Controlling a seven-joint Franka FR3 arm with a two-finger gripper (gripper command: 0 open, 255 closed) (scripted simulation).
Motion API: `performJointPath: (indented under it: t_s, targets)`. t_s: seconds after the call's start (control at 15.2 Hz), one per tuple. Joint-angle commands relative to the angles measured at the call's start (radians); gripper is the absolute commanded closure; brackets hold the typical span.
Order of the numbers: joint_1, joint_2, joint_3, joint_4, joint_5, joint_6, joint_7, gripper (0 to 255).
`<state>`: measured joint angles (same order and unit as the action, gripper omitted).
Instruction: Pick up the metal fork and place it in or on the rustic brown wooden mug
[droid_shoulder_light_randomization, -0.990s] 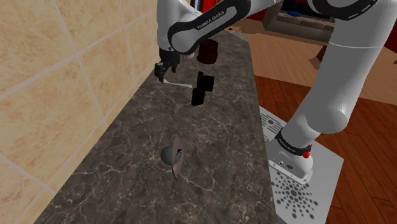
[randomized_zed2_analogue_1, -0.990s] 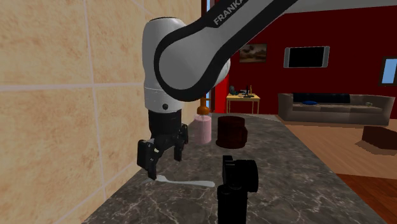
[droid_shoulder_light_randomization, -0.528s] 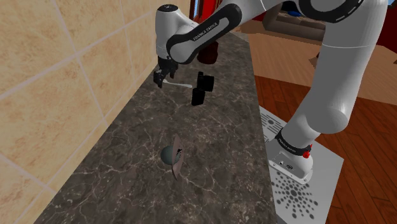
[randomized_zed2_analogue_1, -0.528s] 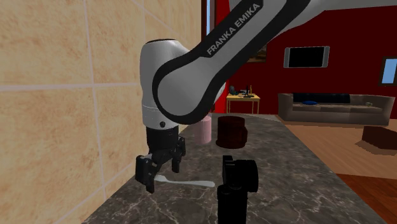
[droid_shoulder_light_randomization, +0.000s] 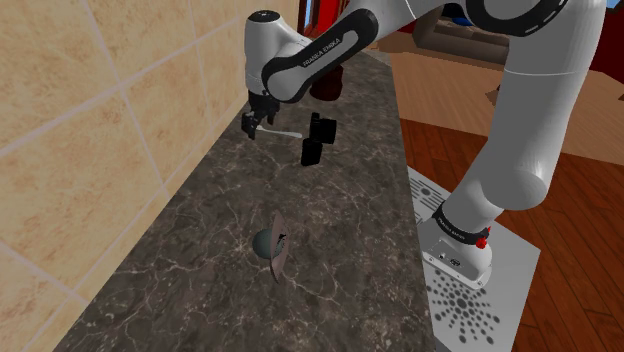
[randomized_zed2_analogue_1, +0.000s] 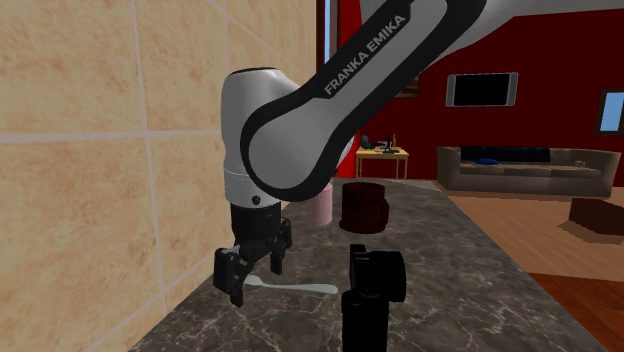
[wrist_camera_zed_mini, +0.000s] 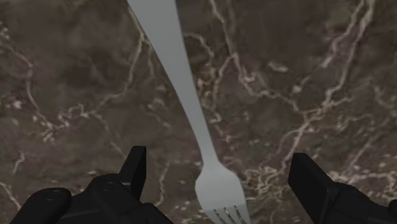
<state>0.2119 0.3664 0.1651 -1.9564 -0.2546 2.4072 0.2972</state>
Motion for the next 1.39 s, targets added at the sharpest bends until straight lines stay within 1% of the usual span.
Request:
performJointPath:
  t_s: [0.0, 0.59, 1.32]
  targets:
    - [0.000, 0.000, 0.000, 0.000, 0.000, 0.000, 0.000, 255]
    - [0.000, 0.000, 0.000, 0.000, 0.000, 0.000, 0.000, 255]
    - [-0.009, -0.083, 0.016, 0.041, 0.039, -0.120, -0.036, 255]
